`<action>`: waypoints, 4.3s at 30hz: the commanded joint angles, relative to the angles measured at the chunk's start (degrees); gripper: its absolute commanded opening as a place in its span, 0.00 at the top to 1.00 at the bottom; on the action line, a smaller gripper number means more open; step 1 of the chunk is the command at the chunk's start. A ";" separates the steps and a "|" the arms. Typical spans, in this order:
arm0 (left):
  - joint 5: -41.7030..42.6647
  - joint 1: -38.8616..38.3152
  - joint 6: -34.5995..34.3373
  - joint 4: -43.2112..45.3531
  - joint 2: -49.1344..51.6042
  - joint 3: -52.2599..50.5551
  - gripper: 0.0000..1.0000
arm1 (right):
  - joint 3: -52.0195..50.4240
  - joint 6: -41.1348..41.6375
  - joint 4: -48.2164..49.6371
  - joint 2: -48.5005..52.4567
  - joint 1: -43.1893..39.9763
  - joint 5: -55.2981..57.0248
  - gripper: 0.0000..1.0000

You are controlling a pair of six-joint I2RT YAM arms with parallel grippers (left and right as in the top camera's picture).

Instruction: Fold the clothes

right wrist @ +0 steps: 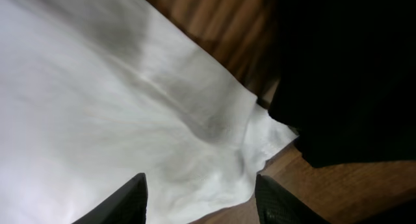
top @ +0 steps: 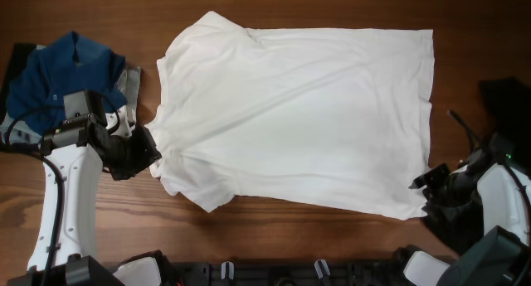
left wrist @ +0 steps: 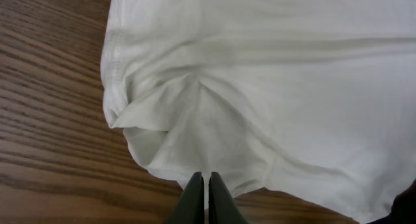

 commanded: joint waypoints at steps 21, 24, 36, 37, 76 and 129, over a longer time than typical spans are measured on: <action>-0.35 0.22 -0.31 -0.04 -0.68 0.70 0.91 | -9.42 7.48 6.45 -0.26 -0.20 -0.76 0.73; -0.33 0.22 -0.31 -0.07 -0.68 0.70 0.90 | -9.20 5.55 6.47 -0.26 -0.20 -1.86 0.95; -0.31 -1.27 -0.33 -1.20 -0.66 0.57 0.88 | 1.81 -4.63 -2.16 -1.05 -0.17 -8.87 0.96; -0.28 -1.95 -0.37 -1.64 -0.66 0.46 0.85 | 2.29 -4.61 -2.12 -1.05 -0.17 -8.87 0.96; -0.33 -10.75 -29.14 24.06 0.74 -27.21 0.78 | 3.02 -6.58 0.55 -1.05 -0.17 -9.94 0.96; -3.41 -20.81 -13.57 7.19 0.42 -11.02 0.46 | 7.34 -8.85 0.37 -1.05 -0.20 -9.73 0.96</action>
